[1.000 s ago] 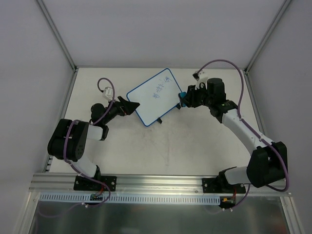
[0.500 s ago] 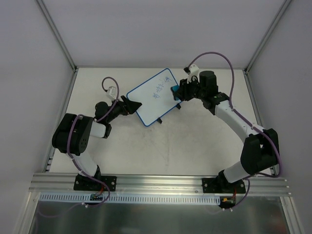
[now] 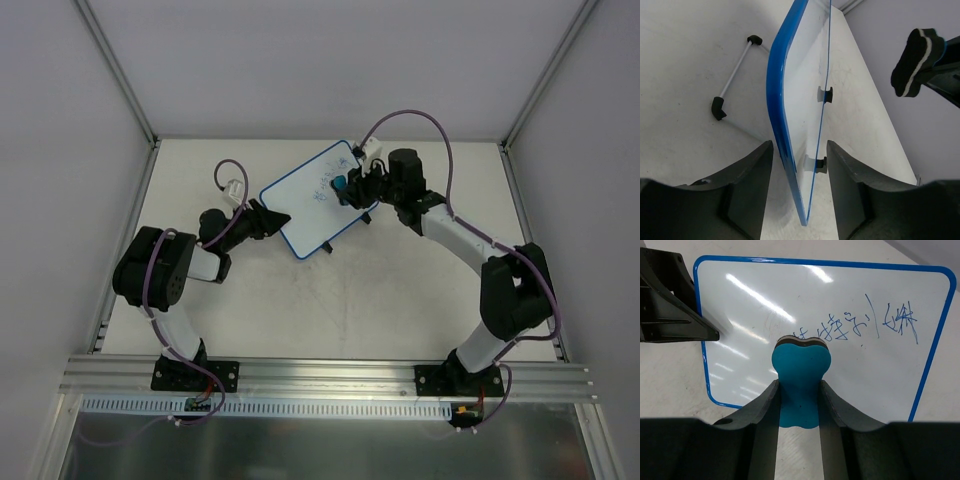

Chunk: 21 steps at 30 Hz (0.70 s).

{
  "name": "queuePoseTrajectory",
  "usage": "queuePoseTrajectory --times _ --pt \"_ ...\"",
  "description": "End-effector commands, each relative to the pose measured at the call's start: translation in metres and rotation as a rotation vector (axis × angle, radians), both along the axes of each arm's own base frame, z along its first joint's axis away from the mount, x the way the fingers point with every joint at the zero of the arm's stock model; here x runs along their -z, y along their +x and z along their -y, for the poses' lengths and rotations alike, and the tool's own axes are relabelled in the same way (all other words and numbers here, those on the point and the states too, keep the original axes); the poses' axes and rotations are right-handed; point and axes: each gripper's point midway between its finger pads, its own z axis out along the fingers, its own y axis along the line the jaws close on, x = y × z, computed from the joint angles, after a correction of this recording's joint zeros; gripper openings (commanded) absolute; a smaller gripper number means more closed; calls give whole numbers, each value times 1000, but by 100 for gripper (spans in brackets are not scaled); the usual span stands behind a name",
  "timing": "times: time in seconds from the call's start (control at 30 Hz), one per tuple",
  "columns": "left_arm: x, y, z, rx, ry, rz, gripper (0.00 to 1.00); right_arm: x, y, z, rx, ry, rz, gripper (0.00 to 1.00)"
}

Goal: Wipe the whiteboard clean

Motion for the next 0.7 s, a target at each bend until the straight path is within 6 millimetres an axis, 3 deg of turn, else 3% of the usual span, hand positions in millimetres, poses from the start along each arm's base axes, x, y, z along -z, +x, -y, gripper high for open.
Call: queuePoseTrajectory --times 0.0,0.37,0.47,0.67 --pt "-73 5 11 53 -65 338 46 -13 10 -17 -62 -9 114 0" --pt "-74 5 18 104 -84 345 30 -1 18 -30 -77 -29 104 0" --pt "-74 5 20 117 -90 344 16 2 20 -34 -81 -39 103 0" --pt "-73 5 21 129 -97 332 6 16 23 -44 -90 -100 70 0"
